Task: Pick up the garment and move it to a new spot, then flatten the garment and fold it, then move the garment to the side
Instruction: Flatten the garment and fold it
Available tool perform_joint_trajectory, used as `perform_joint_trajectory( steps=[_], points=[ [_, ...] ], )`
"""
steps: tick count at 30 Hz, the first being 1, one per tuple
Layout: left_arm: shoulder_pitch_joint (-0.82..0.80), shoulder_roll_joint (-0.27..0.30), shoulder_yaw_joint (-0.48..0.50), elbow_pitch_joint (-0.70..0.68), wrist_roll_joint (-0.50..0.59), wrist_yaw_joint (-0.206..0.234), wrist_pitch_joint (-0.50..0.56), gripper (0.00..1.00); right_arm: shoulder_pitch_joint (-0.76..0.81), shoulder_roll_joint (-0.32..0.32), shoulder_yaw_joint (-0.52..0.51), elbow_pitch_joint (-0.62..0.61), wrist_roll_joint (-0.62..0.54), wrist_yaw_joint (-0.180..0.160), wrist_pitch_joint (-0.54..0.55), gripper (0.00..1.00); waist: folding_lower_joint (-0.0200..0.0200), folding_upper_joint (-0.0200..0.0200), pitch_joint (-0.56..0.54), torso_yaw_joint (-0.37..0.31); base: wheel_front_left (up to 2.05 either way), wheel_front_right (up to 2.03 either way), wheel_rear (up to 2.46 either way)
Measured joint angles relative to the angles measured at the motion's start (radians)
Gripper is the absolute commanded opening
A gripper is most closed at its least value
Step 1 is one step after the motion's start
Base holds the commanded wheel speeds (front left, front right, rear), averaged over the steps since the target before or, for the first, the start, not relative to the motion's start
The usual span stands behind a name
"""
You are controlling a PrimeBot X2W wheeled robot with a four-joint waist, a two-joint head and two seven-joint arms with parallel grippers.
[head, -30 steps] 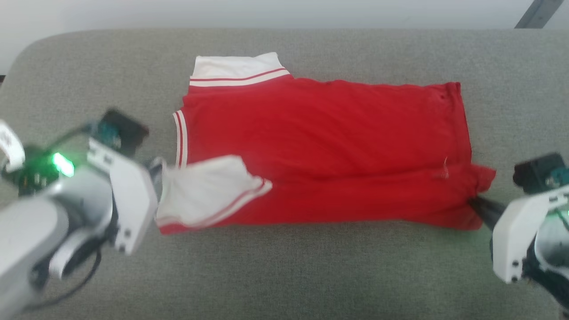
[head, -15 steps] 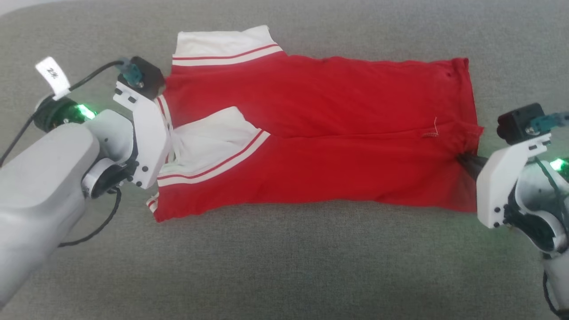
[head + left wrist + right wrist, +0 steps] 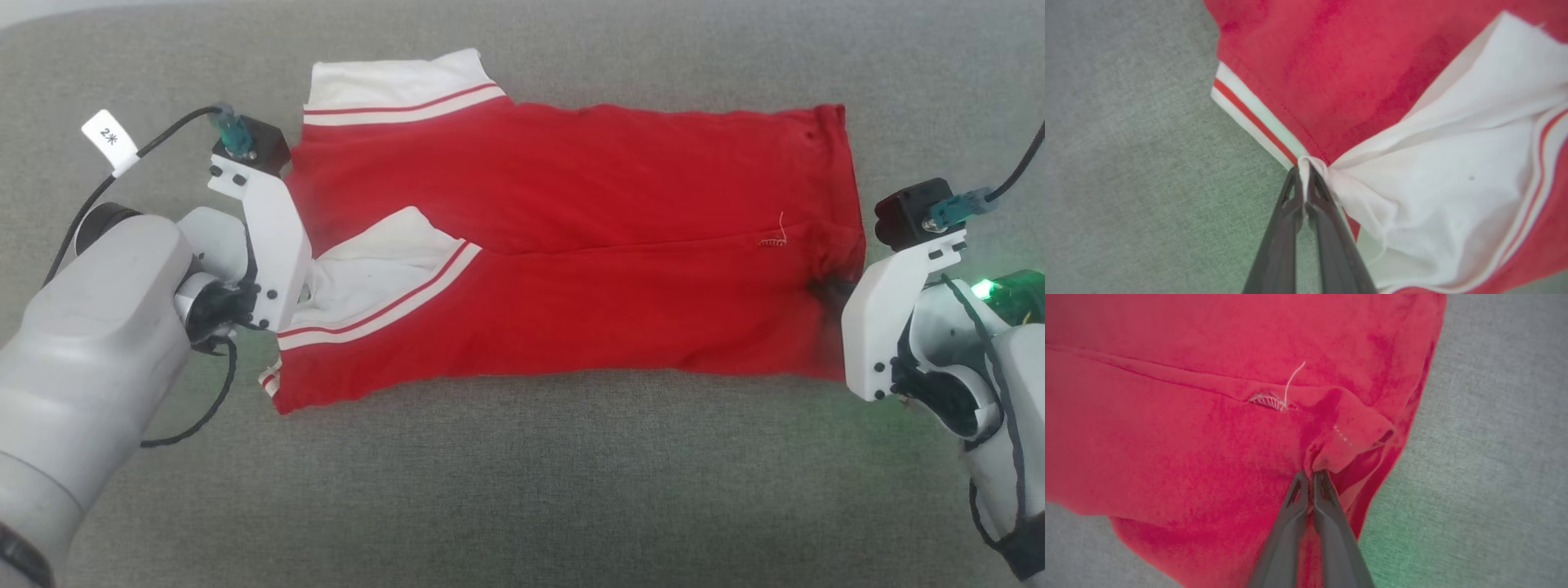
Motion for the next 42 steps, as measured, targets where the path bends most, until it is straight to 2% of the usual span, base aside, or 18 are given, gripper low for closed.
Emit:
perform_joint_trajectory(
  steps=[1,2,11,17,21,26,33,34,42],
  points=[
    [-0.004,-0.008,0.001,0.012,-0.001,-0.004,-0.006,0.87,-0.002,0.001,0.0,0.007,0.004,0.0,-0.001,0.99,0.0001,0.0,-0.006,0.001,0.0,0.0,0.0],
    [-0.01,-0.013,0.001,0.021,-0.002,-0.004,-0.009,1.0,-0.003,0.0,0.0,0.009,0.006,0.0,-0.002,1.0,0.0,0.0,-0.013,0.003,0.0,0.0,0.0],
    [-0.056,-0.009,-0.008,0.007,0.006,-0.014,-0.03,1.0,0.032,-0.014,-0.095,-0.06,-0.014,0.0,-0.063,1.0,0.0001,0.0,-0.07,0.042,0.0,0.0,0.0],
    [-0.026,0.032,-0.011,-0.084,0.004,0.009,-0.026,1.0,0.094,0.036,-0.231,-0.162,-0.097,0.0,-0.171,1.0,0.0,0.0,-0.106,0.066,0.0,0.0,0.0],
    [0.035,0.073,-0.016,-0.189,-0.004,0.051,-0.007,1.0,0.136,0.082,-0.314,-0.245,-0.173,0.0,-0.25,1.0,0.0,0.0,-0.121,0.07,0.0,0.0,0.0],
    [0.134,0.153,-0.013,-0.336,-0.03,0.123,0.002,1.0,0.186,0.159,-0.393,-0.348,-0.263,0.0,-0.335,1.0,0.0,0.0,-0.126,0.052,0.0,0.0,0.0],
    [0.258,0.244,0.009,-0.5,-0.081,0.235,-0.003,1.0,0.261,0.239,-0.448,-0.446,-0.337,0.0,-0.37,1.0,0.0001,0.0,-0.115,0.013,0.0,0.0,0.0],
    [0.28,0.259,0.018,-0.533,-0.095,0.263,-0.003,1.0,0.277,0.255,-0.455,-0.468,-0.34,0.0,-0.369,1.0,0.0,0.0,-0.108,0.001,0.0,0.0,0.0],
    [0.328,0.28,0.03,-0.583,-0.135,0.331,0.012,1.0,0.3,0.292,-0.457,-0.506,-0.346,0.0,-0.35,1.0,0.0,0.0,-0.08,-0.037,0.0,0.0,0.0]
  ],
)
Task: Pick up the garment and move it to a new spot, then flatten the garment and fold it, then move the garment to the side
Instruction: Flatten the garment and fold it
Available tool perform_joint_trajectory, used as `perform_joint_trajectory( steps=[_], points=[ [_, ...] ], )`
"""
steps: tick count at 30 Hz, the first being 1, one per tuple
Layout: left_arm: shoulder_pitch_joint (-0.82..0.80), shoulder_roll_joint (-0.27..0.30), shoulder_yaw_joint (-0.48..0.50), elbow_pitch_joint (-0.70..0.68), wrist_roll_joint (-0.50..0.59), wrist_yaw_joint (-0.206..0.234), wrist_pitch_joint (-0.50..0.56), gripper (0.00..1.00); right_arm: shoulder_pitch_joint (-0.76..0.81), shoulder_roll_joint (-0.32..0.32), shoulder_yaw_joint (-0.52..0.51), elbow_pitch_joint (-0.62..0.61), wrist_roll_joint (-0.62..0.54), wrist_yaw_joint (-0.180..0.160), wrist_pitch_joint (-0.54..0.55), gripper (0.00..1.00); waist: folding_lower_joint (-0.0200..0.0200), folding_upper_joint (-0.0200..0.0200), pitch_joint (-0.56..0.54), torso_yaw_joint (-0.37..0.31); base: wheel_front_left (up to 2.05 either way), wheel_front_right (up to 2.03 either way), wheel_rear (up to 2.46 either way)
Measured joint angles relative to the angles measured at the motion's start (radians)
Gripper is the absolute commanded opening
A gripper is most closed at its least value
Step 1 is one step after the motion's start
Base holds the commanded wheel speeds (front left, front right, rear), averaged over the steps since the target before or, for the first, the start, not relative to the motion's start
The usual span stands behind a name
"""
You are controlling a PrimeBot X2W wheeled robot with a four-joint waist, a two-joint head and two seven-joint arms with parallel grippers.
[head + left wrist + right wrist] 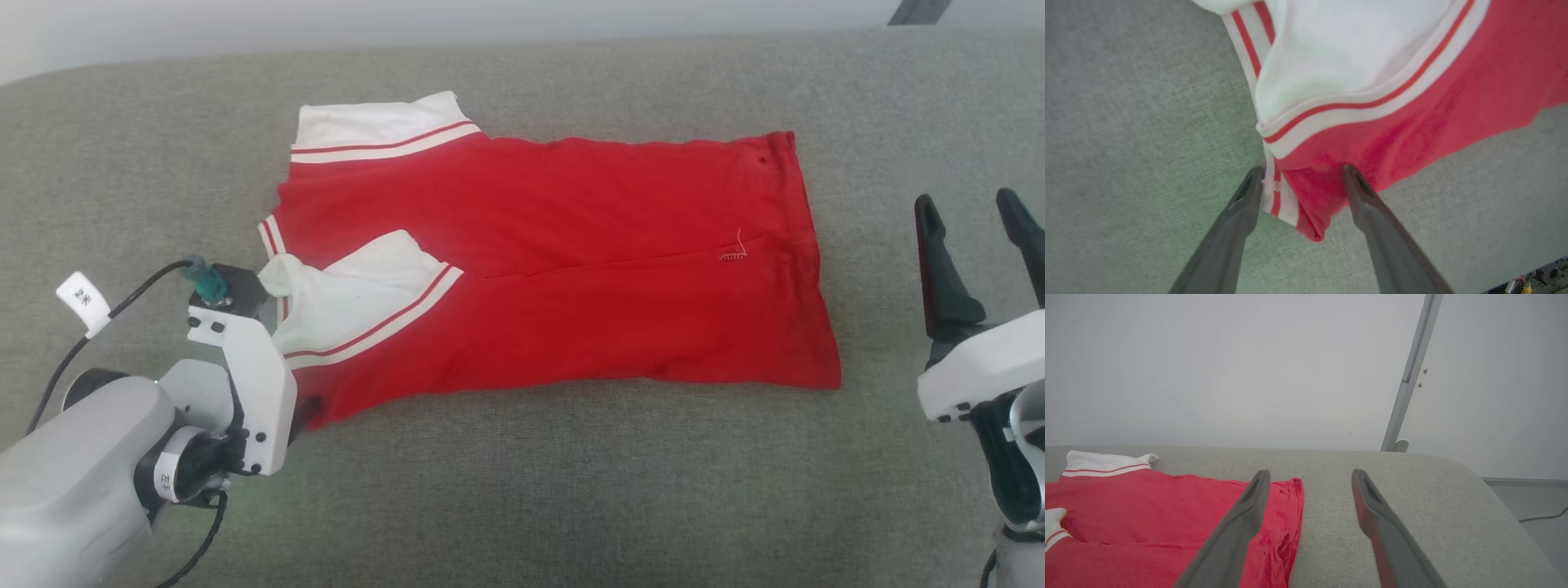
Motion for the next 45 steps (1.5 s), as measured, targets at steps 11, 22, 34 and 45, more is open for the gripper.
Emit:
perform_joint_trajectory(
  steps=[11,22,34,45],
  points=[
    [0.015,-0.033,0.03,0.085,-0.061,0.01,0.012,0.0,0.038,0.011,0.02,0.01,0.027,0.0,0.13,1.0,0.0,0.0001,0.031,-0.022,0.0,0.0,0.0],
    [-0.025,-0.076,0.02,0.102,-0.05,-0.035,0.007,0.0,0.035,-0.019,0.042,0.125,0.091,0.0,0.405,1.0,0.0,0.0001,0.065,0.023,0.0,0.0,0.0],
    [-0.066,-0.128,0.015,0.116,-0.024,-0.07,-0.018,0.0,-0.048,-0.034,0.033,0.253,0.088,0.0,0.576,0.28,0.0,0.0001,0.123,0.091,0.0,0.0,0.0],
    [-0.068,-0.144,0.012,0.137,-0.025,-0.085,-0.027,0.0,-0.063,-0.066,0.039,0.25,0.089,0.001,0.654,0.0,0.0,0.0,0.095,0.122,0.0,0.0,0.0]
  ],
)
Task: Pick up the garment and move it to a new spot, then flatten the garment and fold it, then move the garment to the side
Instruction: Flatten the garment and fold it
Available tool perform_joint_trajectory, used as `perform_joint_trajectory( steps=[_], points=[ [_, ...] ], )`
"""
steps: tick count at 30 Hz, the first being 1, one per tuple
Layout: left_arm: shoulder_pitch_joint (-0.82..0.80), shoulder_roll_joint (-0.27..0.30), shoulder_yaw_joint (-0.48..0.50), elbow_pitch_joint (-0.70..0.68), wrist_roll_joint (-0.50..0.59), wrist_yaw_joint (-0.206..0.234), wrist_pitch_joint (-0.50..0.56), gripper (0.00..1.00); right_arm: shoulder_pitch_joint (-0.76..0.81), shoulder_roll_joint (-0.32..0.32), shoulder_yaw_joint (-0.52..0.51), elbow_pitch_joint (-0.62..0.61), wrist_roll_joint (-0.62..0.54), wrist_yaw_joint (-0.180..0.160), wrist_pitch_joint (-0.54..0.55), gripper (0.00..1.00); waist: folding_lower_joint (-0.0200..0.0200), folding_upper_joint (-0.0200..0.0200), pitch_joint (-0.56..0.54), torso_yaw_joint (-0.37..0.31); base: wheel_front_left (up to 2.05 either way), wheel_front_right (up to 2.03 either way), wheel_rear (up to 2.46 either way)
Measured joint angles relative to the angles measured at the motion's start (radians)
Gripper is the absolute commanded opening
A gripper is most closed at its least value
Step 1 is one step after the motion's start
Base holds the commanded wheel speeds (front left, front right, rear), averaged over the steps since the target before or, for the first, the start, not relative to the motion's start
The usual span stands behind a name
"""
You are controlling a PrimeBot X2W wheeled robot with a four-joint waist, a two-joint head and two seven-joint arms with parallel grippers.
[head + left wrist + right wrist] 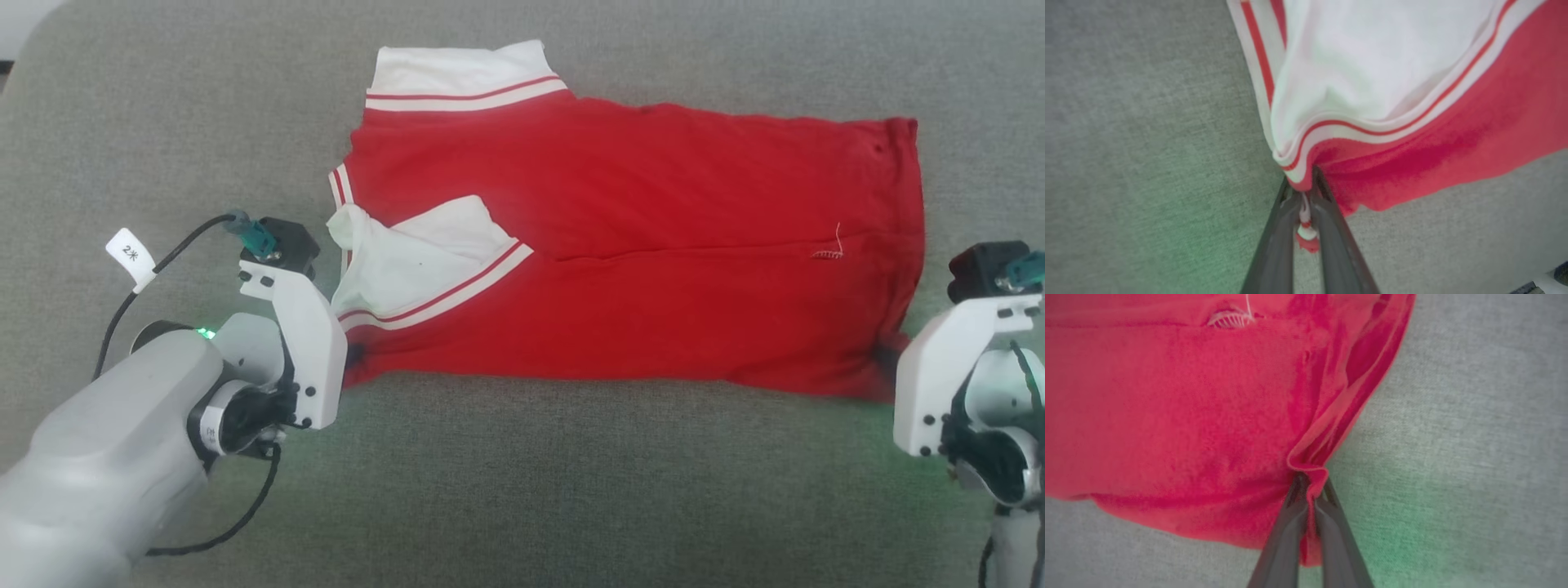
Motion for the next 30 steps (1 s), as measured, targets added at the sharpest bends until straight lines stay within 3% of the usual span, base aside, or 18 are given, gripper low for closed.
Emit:
perform_joint_trajectory(
  steps=[4,13,18,24,25,26,28,29,30],
  points=[
    [0.019,0.04,-0.009,-0.048,-0.002,0.028,0.028,0.0,0.043,-0.033,0.011,-0.054,0.028,0.0,0.07,0.0,0.0,0.0,-0.029,0.006,0.0,0.0,0.0],
    [0.115,0.17,-0.036,-0.286,0.002,0.158,0.079,0.0,0.153,-0.112,0.017,-0.205,0.08,0.0,0.191,0.0,0.0001,0.0,-0.083,0.018,0.0,0.0,0.0],
    [0.179,0.201,-0.054,-0.386,0.001,0.212,0.086,0.0,0.224,-0.098,-0.006,-0.252,0.089,0.0,0.219,0.0,0.0,0.0,-0.093,0.02,0.0,0.0,0.0],
    [0.207,0.189,-0.068,-0.372,0.007,0.219,0.065,0.0,0.259,-0.051,-0.012,-0.243,0.083,0.0,0.197,0.0,0.0,0.0,-0.086,0.008,0.0,0.0,0.0],
    [0.21,0.18,-0.069,-0.361,0.007,0.216,0.059,0.02,0.259,-0.045,-0.008,-0.232,0.078,0.0,0.193,0.0,0.0,0.0,-0.084,0.005,0.0,0.0,0.0],
    [0.211,0.172,-0.069,-0.345,0.008,0.211,0.053,0.19,0.258,-0.044,-0.002,-0.217,0.071,0.0,0.184,0.0,0.0,0.0,-0.082,0.001,0.0,0.0,0.0],
    [0.21,0.163,-0.068,-0.319,0.008,0.199,0.047,0.42,0.244,-0.031,0.0,-0.195,0.067,0.0,0.16,0.42,0.0,0.0,-0.078,-0.006,0.0,0.0,0.0],
    [0.21,0.156,-0.063,-0.306,0.006,0.198,0.039,0.51,0.235,-0.029,0.004,-0.181,0.06,0.0,0.151,0.49,0.0,0.0,-0.077,-0.009,0.0,0.0,0.0],
    [0.209,0.152,-0.063,-0.295,0.006,0.19,0.034,0.71,0.227,-0.027,0.009,-0.171,0.058,0.0,0.144,0.96,0.0001,0.0,-0.076,-0.011,0.0,0.0,0.0]
  ],
)
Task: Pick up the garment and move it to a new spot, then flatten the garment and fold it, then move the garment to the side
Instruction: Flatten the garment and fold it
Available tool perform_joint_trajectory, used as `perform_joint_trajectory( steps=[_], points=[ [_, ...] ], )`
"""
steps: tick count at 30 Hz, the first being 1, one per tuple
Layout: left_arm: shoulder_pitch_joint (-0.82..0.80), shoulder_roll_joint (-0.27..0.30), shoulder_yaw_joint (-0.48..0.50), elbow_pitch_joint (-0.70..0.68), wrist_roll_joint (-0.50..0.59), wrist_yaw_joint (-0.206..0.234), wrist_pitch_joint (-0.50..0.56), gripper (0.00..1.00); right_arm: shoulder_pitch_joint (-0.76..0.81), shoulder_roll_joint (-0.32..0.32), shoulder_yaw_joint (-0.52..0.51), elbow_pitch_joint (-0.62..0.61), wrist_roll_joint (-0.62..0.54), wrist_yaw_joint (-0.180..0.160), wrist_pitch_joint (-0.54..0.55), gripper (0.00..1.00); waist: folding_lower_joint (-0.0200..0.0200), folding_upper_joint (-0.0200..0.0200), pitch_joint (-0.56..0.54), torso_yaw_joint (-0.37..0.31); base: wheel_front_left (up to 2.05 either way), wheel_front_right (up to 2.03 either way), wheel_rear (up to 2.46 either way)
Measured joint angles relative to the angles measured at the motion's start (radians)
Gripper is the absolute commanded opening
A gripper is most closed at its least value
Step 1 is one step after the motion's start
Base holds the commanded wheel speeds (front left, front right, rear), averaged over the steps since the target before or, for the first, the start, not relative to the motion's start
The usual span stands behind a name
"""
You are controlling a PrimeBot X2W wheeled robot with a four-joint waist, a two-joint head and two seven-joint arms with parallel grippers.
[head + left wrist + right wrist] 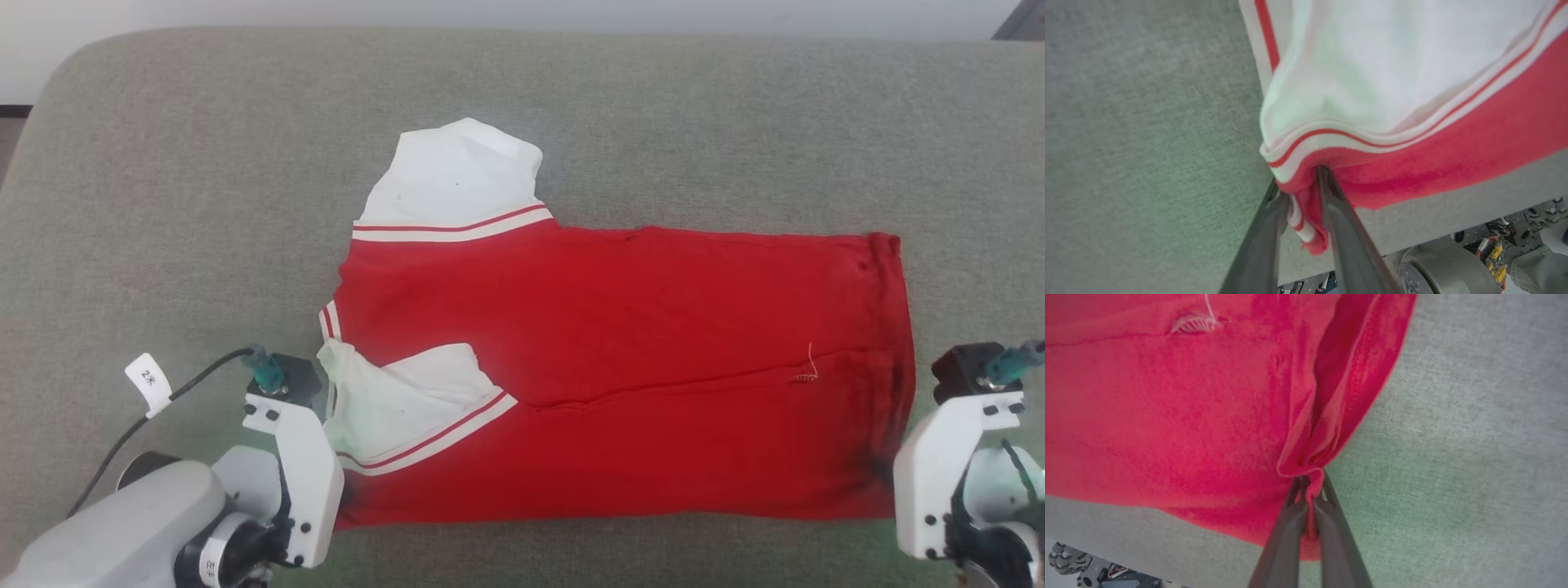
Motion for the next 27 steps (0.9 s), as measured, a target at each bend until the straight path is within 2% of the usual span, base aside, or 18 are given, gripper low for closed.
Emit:
perform_joint_trajectory(
  steps=[1,2,6,8,15,19,23,27],
  points=[
    [-0.004,-0.003,0.0,0.007,0.002,-0.006,0.0,0.9,-0.008,0.006,0.002,0.011,0.0,0.0,-0.012,1.0,0.0,0.0,0.0,-0.002,0.0,0.0,0.0],
    [-0.007,-0.005,0.004,0.013,-0.001,-0.009,-0.001,1.0,-0.016,0.007,0.007,0.019,0.0,0.0,-0.018,1.0,0.0,0.0,-0.001,-0.005,0.0,0.0,0.0],
    [-0.02,0.009,0.011,-0.002,0.001,-0.02,0.001,1.0,-0.032,0.006,0.019,0.031,0.005,0.0,-0.04,1.0,0.0,0.0,-0.01,-0.011,0.0,0.0,0.0],
    [-0.03,0.028,0.024,-0.026,0.002,-0.008,-0.001,1.0,-0.032,0.003,0.018,0.028,0.005,0.0,-0.059,1.0,0.0,0.0,-0.018,-0.015,0.0,0.0,0.0],
    [-0.105,0.172,0.05,-0.198,0.04,0.053,0.067,1.0,-0.045,0.008,-0.026,-0.039,-0.003,0.0,-0.164,1.0,0.0,0.0,-0.044,-0.043,0.0,0.0,0.0],
    [-0.178,0.211,0.072,-0.239,0.08,0.063,0.099,1.0,-0.075,0.051,-0.037,-0.081,-0.017,0.0,-0.289,1.0,0.0,0.0,-0.05,-0.079,0.0,0.0,0.0],
    [-0.257,0.201,0.097,-0.186,0.093,0.031,0.112,1.0,-0.118,0.069,-0.007,-0.102,-0.063,0.0,-0.455,1.0,0.0,0.0,-0.05,-0.133,0.0,0.0,0.0],
    [-0.325,0.172,0.112,-0.07,0.102,-0.032,0.111,1.0,-0.165,0.102,0.036,-0.101,-0.096,0.0,-0.608,1.0,0.0,0.0,-0.043,-0.199,0.0,0.0,0.0]
  ],
)
